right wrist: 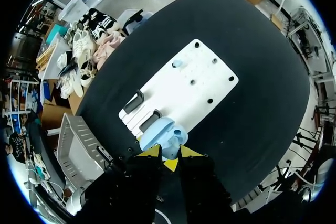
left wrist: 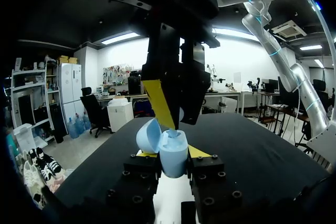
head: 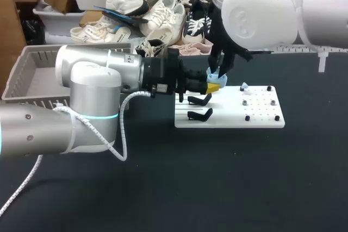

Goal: Pick up each earbud case from the left stands, insert the matching earbuds, close the lid, and place the case in the box.

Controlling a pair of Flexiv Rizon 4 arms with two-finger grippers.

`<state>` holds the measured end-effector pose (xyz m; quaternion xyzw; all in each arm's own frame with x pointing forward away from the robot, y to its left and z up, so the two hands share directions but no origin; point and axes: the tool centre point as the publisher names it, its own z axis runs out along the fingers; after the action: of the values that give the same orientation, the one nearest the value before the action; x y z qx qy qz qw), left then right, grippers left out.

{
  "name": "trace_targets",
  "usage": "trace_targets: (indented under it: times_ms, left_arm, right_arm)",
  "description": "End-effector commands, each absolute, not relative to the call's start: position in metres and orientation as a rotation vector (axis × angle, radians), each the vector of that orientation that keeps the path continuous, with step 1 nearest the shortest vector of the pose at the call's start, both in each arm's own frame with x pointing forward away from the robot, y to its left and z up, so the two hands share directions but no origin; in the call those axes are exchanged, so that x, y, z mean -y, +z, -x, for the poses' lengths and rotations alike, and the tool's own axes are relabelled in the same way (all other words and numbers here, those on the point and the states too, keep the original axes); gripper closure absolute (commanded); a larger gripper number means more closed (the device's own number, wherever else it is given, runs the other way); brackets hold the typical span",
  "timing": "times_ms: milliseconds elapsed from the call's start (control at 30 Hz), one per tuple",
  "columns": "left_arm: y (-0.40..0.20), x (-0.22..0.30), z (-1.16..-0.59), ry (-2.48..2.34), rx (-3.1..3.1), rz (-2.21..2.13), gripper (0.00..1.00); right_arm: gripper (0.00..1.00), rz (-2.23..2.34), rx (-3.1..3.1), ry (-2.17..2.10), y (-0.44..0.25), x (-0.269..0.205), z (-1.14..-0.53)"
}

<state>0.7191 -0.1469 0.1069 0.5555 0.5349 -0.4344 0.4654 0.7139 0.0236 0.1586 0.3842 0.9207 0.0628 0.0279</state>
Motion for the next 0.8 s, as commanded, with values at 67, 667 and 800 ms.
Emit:
trace_targets:
  times_ms: [67, 667, 800]
  left_arm:
    - [0.1068, 0.1471, -0.7179, -1.064, -1.313, -1.361, 1.0]
    - [0.1068, 0.1471, -0.7179, -1.064, -1.313, -1.361, 1.0]
    - [0.1068, 0.1471, -0.7179, -1.064, -1.313, -1.361, 1.0]
  right_arm:
    - [1.0, -1.195, -2.826, 0.172, 0.1601, -0.0248, -0.7126]
    - [1.0, -1.21, -2.82, 0.174, 0.1568, -0.0209, -0.7169]
    - [1.0, -1.211, -2.817, 0.174, 0.1578, -0.0197, -0.7177]
